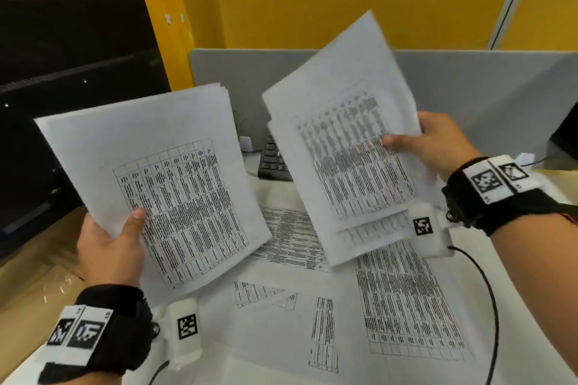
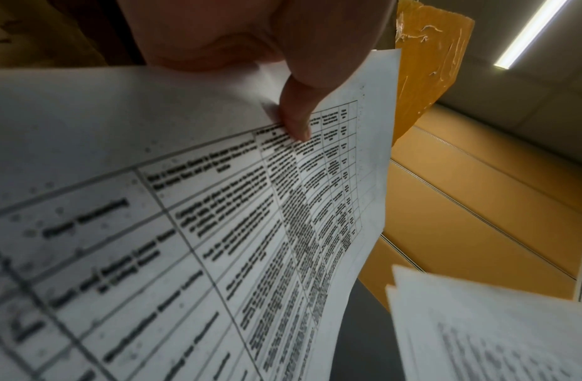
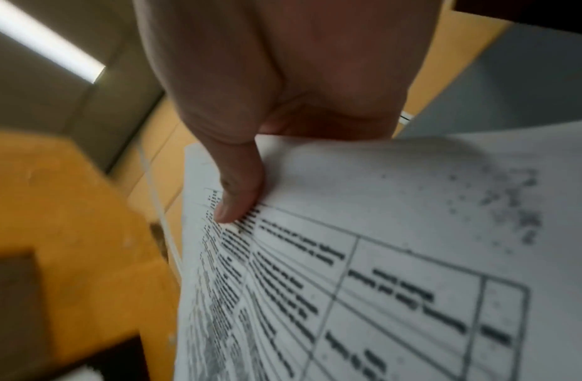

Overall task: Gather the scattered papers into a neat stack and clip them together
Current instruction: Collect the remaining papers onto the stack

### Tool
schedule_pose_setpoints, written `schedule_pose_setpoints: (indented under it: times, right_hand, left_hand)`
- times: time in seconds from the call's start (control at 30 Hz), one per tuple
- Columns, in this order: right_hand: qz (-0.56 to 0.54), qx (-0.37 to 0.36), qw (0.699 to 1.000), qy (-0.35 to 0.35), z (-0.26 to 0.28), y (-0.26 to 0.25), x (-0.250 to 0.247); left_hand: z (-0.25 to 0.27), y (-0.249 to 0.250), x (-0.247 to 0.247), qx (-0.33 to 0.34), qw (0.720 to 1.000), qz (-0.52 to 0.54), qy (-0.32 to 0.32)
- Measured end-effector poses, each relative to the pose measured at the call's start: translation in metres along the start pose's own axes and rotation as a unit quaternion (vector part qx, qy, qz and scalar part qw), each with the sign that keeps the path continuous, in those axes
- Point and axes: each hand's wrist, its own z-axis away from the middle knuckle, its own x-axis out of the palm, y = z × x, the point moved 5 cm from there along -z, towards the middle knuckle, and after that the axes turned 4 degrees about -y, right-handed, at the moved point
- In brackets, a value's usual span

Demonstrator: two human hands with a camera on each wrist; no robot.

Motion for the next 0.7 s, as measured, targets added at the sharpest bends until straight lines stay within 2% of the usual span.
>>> schedule_pose_setpoints:
  times: [0.1, 0.2, 0.27, 0.43, 0.53, 0.6, 0.7]
  right_hand:
    - [-0.216, 0.002, 0.976, -0.023, 0.006, -0.005, -0.002]
    - [-0.317, 0.005, 0.947, -0.052, 0.009, -0.006, 0.009]
    - [-0.325, 0.021, 0.943, -0.062, 0.011, 0.001, 0.025]
    - [-0.238, 0.101, 0.961, -0.097, 0.014, 0.035, 0.075]
    - [-0.222, 0.147, 0.957, -0.120, 0.015, 0.051, 0.096]
    - [-0.233, 0.155, 0.954, -0.109, 0.014, 0.055, 0.102]
    - [-0.236, 0.146, 0.956, -0.090, 0.015, 0.052, 0.105]
  left_hand:
    - [-0.001, 0.005, 0.014, -0.005, 0.999, 0.012, -0.030]
    - [0.002, 0.009, 0.037, -0.025, 0.995, 0.042, -0.083]
    - [0.008, 0.013, 0.056, -0.039, 0.989, 0.052, -0.129]
    - [0.040, 0.025, 0.098, -0.054, 0.963, 0.086, -0.249]
    - [0.049, 0.020, 0.106, -0.059, 0.959, 0.086, -0.265]
    - [0.054, 0.012, 0.105, -0.087, 0.953, 0.103, -0.272]
    - [0.063, 0.001, 0.103, -0.133, 0.927, 0.131, -0.324]
